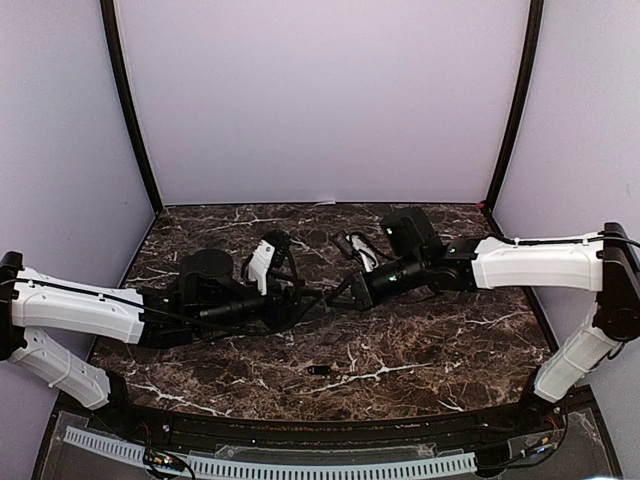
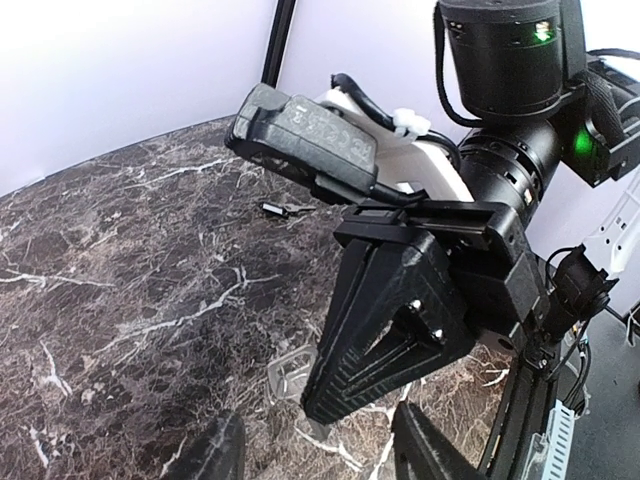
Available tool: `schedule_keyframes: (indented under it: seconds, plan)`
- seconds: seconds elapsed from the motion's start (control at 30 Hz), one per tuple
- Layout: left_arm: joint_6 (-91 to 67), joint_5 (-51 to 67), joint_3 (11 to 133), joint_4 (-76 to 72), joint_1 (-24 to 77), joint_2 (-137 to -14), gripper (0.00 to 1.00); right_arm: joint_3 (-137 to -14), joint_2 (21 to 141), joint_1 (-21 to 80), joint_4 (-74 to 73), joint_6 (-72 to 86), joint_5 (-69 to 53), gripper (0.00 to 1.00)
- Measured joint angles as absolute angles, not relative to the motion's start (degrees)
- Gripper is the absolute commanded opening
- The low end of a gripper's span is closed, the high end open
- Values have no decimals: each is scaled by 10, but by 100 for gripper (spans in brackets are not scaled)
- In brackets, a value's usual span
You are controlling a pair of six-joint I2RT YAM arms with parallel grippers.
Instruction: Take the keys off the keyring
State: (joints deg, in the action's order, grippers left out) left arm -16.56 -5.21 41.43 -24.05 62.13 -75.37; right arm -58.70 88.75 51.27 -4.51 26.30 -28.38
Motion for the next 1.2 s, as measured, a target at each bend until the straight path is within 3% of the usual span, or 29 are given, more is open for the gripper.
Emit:
schedule_keyframes:
  seconds: [0.43, 1.2]
  plan:
    - [-76, 4, 283, -417, 619, -762, 52, -710, 907, 512, -324, 254, -311, 0]
    - [-23, 50, 357, -478, 619, -895, 37, -778, 957, 522, -425, 308, -303, 0]
